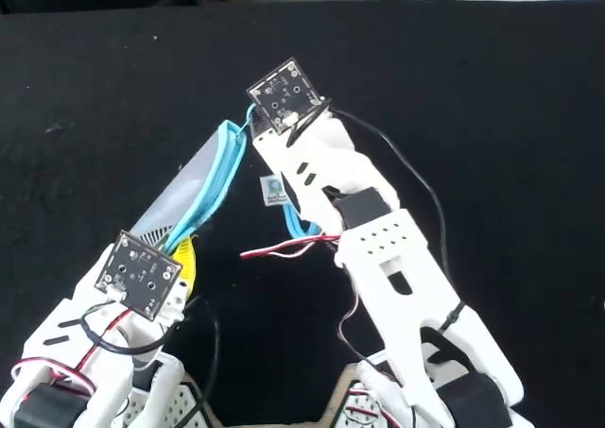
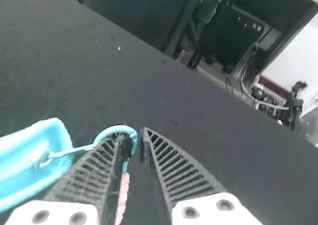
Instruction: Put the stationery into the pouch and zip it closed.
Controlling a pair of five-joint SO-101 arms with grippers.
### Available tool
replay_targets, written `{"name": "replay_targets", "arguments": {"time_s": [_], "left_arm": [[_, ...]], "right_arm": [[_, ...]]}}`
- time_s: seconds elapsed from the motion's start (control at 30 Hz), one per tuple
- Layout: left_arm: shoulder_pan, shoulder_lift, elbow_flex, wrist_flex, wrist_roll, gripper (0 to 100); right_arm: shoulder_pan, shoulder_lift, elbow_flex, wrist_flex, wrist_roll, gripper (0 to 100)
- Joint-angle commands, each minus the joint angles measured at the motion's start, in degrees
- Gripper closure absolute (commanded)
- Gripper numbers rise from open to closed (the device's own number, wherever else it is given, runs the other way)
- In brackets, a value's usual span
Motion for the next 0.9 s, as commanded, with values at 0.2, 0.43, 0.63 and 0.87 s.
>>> {"name": "replay_targets", "arguments": {"time_s": [0.2, 0.43, 0.63, 0.87], "left_arm": [[0.75, -0.62, -4.18, 0.53, -0.26, 97], [1.63, -2.64, -6.11, -2.11, 0.18, 97], [4.79, -4.04, -4.97, -9.76, 0.18, 97], [6.9, -4.92, 3.38, -10.02, -0.18, 97]], "right_arm": [[1.05, -9.54, -2.86, 8.09, -0.35, 98.7], [-4.48, -19.12, -2.95, 17.05, -0.35, 98.7], [-7.21, -28.35, -2.59, 18.02, -0.35, 98.7], [-8.88, -30.99, -2.51, 21.8, -0.35, 98.7]]}}
